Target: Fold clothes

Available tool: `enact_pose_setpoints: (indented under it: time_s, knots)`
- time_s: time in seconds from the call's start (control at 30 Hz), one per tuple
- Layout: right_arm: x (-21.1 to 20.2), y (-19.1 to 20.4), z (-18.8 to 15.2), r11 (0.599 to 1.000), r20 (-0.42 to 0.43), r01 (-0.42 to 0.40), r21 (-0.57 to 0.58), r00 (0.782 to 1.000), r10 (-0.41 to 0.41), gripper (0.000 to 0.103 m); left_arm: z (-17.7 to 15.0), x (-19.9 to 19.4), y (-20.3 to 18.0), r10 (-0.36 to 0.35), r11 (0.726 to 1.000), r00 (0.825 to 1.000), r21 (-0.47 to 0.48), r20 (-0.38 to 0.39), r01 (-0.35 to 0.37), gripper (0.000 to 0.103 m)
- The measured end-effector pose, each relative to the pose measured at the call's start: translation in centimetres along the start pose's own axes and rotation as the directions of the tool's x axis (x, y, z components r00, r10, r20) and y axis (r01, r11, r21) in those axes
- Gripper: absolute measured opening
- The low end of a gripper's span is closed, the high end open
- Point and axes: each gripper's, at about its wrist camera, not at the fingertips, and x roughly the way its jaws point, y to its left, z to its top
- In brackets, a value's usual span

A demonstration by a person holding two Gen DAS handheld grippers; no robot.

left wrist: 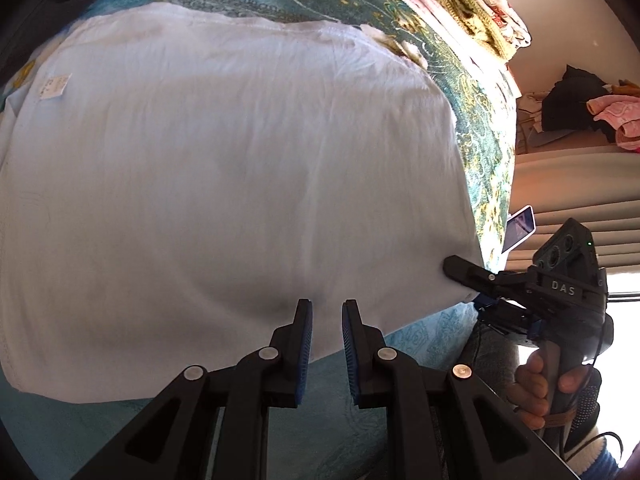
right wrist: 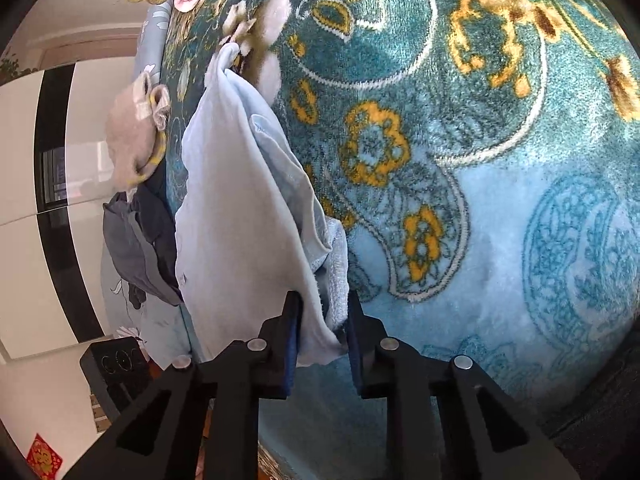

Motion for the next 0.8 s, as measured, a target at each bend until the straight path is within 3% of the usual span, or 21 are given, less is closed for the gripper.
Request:
enact_pose_setpoints:
  time_s: [0.2, 0.37, 0.53, 0.67, 0.8]
  knots:
    - [-1.2, 1.8, -0.3, 1.000, 0.051, -0.021, -0.005, 0.998, 0.021, 0.010, -0.7, 0.5, 1.5, -0.035, 0.999, 0.999, -0.038, -0.006, 0.035, 0.018]
    - [-1.0, 6.9, -0.2, 0.991, 0.055, 0.011, -0.135, 0.998, -0.003, 0.009, -0.5, -0.5, 2.2, -0.045, 0.997, 0.999, -0.059, -0.014, 0.044, 0.018]
    - [0.5, 12.5, -0.3, 0.959, 0.043, 0.029, -0.281, 0.999, -0.017, 0.008, -0.7, -5.4, 6.0, -0.082, 0.983, 0.991, -0.152, 0.109, 0.098, 0.018]
    - [2.2, 19.3, -3.6, 0.868, 0.006, -0.011, -0.497, 1.000, 0.016, 0.008, -1.5, -10.1, 10.9, -0.078, 0.956, 0.971, -0.260, 0.228, 0.138, 0.020]
    - [5.6, 24.1, -8.1, 0.748, -0.108, -0.087, -0.658, 0.994, 0.020, 0.008, -2.7, -13.6, 15.8, 0.033, 0.920, 0.947, -0.380, 0.319, 0.096, 0.027]
